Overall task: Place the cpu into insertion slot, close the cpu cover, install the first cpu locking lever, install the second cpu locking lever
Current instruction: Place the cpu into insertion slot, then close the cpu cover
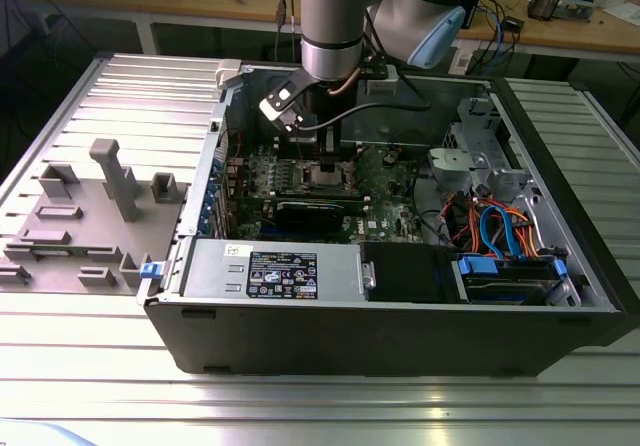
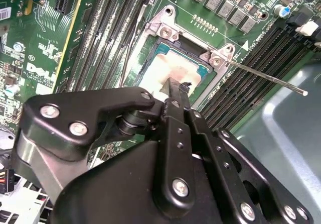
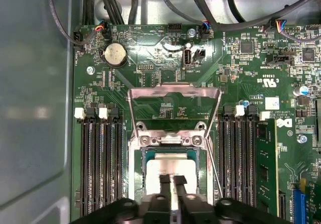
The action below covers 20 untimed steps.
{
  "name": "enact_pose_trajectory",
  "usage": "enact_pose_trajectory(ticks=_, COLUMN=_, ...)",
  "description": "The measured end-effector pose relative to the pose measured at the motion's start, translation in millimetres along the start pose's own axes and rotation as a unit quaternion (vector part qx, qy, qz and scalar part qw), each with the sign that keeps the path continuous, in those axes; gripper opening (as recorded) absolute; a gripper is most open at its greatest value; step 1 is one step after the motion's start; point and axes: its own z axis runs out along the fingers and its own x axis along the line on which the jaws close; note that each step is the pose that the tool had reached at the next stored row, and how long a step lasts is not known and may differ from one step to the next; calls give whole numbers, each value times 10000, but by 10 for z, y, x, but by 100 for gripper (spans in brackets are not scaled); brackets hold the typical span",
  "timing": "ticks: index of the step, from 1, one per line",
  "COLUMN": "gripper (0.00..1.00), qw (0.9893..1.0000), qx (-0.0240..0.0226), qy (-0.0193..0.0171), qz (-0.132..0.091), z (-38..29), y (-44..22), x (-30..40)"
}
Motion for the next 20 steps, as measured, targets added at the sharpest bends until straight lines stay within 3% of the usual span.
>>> enact_pose_trajectory(ticks=1, gripper=11, qw=10000, qx=2, qy=-1, qz=0, z=-1, y=0, x=0)
enact_pose_trajectory(ticks=17, gripper=11, qw=10000, qx=25, qy=1, qz=-1, z=0, y=-1, x=-9)
enact_pose_trajectory(ticks=20, gripper=11, qw=10000, qx=30, qy=37, qz=2, z=-11, y=-1, x=-13)
